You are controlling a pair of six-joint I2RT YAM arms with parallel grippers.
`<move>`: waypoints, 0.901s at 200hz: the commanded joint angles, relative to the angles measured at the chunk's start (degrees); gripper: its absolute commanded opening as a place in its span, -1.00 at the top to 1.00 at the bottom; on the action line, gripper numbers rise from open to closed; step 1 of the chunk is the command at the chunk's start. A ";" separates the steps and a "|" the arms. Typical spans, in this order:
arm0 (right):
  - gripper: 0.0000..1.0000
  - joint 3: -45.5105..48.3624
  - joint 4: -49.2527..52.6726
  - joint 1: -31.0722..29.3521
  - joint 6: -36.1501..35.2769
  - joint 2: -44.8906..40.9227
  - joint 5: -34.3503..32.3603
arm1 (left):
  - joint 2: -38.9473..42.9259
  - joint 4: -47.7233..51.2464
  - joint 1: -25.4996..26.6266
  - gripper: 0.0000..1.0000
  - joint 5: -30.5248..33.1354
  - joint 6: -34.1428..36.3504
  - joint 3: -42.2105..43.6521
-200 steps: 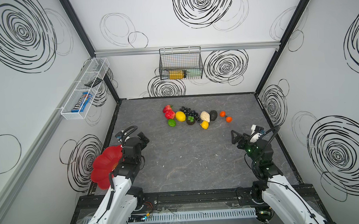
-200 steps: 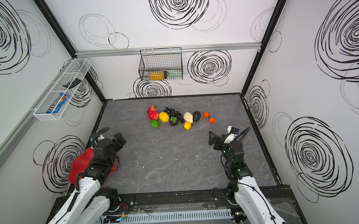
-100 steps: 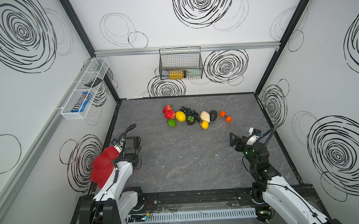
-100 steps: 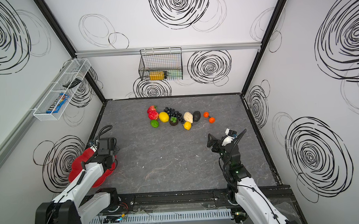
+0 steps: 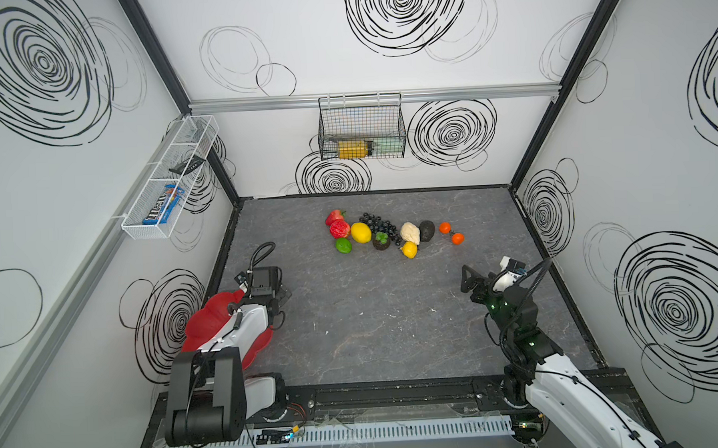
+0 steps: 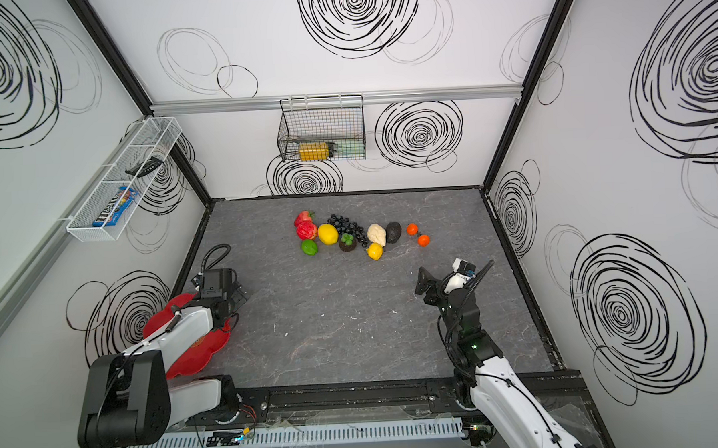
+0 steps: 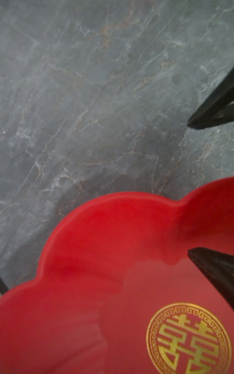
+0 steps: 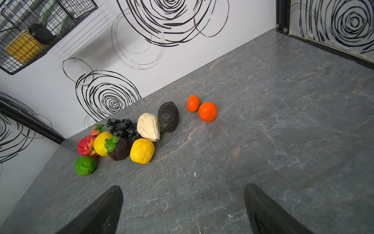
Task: Place and organize the fake fruits in the fruit bowl
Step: 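Carry the red bowl forward and set it down mid-table with the left gripper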
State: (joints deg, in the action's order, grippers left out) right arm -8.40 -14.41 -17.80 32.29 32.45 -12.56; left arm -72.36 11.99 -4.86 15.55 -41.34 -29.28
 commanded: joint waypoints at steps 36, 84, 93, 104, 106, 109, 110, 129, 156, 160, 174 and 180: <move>-0.95 -0.46 0.72 -0.13 0.14 -0.60 -1.68 | 0.79 0.68 5.28 -0.92 -5.76 1.58 -1.57; -0.95 -0.79 0.61 0.99 0.00 0.60 -0.61 | 3.56 1.27 15.13 -0.92 -8.81 -1.25 -0.35; -0.95 -0.91 0.69 1.23 0.09 0.85 -0.27 | 4.09 1.33 18.31 -0.92 -8.53 -2.48 -0.18; -0.95 -1.24 0.85 1.48 0.20 1.19 0.04 | 4.26 1.15 22.22 -0.92 -8.52 -3.94 0.01; -0.95 -1.32 0.87 1.53 0.22 1.21 0.11 | 4.25 1.12 22.83 -0.92 -8.52 -4.28 0.05; -0.95 -1.46 0.98 1.57 0.27 1.29 0.28 | 4.24 1.11 23.85 -0.92 -8.45 -4.80 0.14; -0.95 -1.49 1.02 1.56 0.29 1.30 0.31 | 4.24 1.06 24.25 -0.92 -8.44 -4.98 0.16; -0.95 -2.48 2.11 2.13 0.50 1.82 1.71 | 3.61 -0.11 30.99 -0.92 -8.08 -7.77 0.71; -0.95 -4.39 4.96 2.85 0.93 2.46 4.29 | 2.40 -1.47 38.92 -0.92 -7.55 -11.32 0.36; -0.95 -4.54 5.28 2.94 0.90 2.45 4.68 | 2.20 -1.94 40.29 -0.92 -7.48 -11.94 0.30; -0.95 -4.94 6.48 3.39 1.08 2.57 5.68 | 0.92 -2.53 45.12 -0.92 -6.17 -13.93 -1.08; -0.95 -5.10 6.98 3.58 1.23 2.50 6.13 | 0.02 -2.65 47.56 -0.92 -5.58 -14.58 -2.02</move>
State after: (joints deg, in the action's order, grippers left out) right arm -11.22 -10.48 -14.96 32.49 34.94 -9.04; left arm -69.82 11.46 36.01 8.27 -50.43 -29.50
